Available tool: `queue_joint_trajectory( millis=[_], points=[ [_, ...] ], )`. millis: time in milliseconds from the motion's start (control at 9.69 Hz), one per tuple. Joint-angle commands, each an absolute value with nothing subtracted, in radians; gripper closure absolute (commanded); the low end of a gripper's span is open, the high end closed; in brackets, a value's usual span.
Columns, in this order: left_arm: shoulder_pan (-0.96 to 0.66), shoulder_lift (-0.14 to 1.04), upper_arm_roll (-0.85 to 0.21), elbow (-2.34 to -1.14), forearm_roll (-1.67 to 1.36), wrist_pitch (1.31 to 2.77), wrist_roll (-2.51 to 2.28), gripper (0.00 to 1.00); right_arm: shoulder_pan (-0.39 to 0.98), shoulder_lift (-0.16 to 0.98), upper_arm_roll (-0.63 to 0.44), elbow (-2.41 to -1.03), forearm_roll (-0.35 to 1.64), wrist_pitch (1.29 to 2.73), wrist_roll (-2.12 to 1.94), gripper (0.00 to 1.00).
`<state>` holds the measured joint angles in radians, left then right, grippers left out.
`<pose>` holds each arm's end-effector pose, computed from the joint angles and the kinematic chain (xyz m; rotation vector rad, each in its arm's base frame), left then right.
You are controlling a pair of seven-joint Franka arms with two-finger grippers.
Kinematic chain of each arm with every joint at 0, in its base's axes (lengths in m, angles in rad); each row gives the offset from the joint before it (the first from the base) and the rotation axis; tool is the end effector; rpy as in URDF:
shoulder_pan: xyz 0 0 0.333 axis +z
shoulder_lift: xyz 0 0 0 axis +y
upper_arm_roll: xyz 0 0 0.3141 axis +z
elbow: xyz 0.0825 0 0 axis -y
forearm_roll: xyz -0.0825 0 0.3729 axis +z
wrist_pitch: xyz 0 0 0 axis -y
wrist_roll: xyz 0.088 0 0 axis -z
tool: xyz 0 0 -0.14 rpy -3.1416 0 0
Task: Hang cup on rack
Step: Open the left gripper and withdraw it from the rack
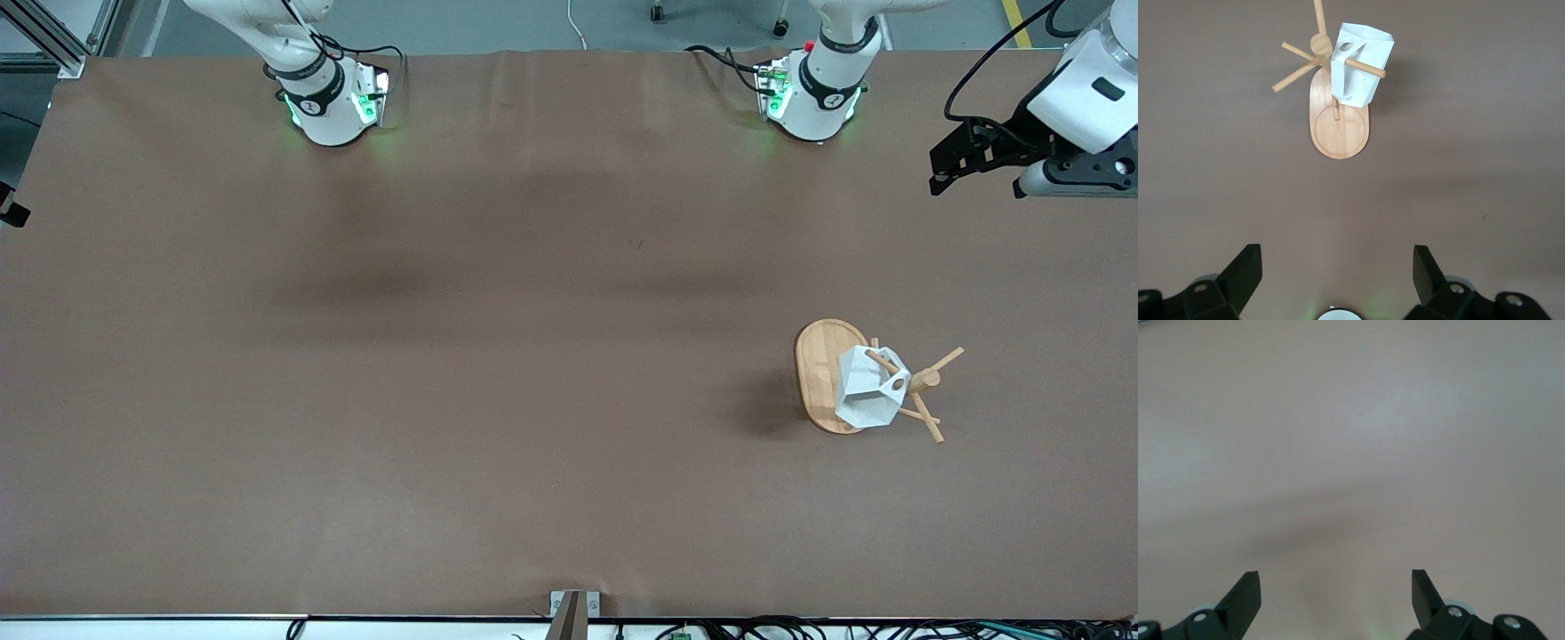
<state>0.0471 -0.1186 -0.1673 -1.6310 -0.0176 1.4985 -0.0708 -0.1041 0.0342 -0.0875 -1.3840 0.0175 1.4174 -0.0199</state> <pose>0.4942 -0.0673 0.6167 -3.1370 0.0772 0.0240 0.5279 -0.0987 0.6423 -3.1161 0.2639 -0.0013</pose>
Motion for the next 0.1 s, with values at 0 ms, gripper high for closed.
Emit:
queue_joint_trajectory(
  millis=[0],
  points=[
    [0.061, -0.121, -0.178, -1.671, -0.020, 1.500, -0.074, 0.00, -0.114, 0.020, -0.078, -1.397, 0.021, 1.425, -0.012, 0.00]
  ],
)
